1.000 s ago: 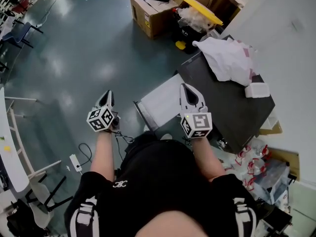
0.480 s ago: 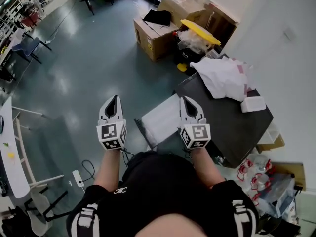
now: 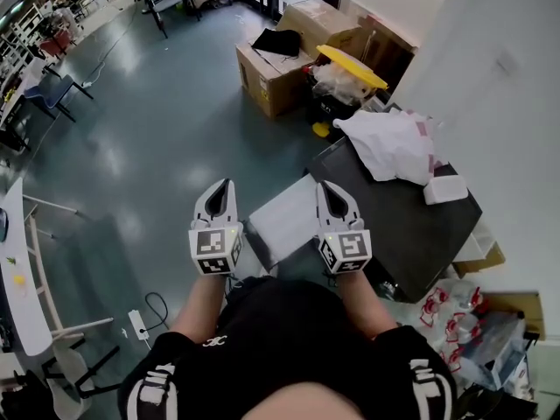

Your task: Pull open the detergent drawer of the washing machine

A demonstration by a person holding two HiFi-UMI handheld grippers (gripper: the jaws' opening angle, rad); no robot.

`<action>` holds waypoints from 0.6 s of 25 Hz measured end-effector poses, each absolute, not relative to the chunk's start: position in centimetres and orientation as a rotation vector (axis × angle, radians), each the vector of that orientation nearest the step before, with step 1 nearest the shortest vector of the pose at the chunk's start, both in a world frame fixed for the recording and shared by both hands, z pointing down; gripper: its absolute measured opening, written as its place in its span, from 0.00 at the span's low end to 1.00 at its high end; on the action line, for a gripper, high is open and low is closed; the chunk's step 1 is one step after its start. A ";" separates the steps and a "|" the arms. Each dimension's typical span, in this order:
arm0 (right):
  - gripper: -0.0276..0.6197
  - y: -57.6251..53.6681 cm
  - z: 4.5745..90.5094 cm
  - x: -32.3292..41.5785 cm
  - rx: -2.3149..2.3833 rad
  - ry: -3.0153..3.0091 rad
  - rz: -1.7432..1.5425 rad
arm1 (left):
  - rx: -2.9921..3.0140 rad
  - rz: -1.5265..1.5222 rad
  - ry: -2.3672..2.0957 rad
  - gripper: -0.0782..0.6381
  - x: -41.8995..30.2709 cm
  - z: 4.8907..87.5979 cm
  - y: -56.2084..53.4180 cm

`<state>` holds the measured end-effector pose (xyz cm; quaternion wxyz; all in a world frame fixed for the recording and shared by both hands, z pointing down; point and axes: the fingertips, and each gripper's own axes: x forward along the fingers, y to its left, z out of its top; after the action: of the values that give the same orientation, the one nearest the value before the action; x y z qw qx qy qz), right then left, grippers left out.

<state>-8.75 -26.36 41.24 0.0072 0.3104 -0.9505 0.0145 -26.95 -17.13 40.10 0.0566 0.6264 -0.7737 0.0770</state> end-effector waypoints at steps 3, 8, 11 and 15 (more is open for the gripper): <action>0.05 -26.1 41.4 -8.1 0.995 -2.961 0.054 | 1.903 0.242 -2.337 0.11 -26.4 40.3 -16.8; 0.05 -25.8 41.1 -7.3 1.025 -2.953 0.051 | 1.914 0.216 -2.339 0.11 -25.7 39.8 -16.5; 0.05 -25.9 40.9 -7.0 1.036 -2.958 0.047 | 1.918 0.208 -2.332 0.11 -25.4 39.8 -16.7; 0.05 -26.1 40.9 -6.2 1.056 -2.962 0.042 | 1.917 0.216 -2.319 0.11 -24.8 40.4 -17.0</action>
<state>-6.20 -26.07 40.90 -0.0016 0.3357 -0.9419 0.0134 -24.83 -17.01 40.42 0.0624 0.6343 -0.7672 0.0716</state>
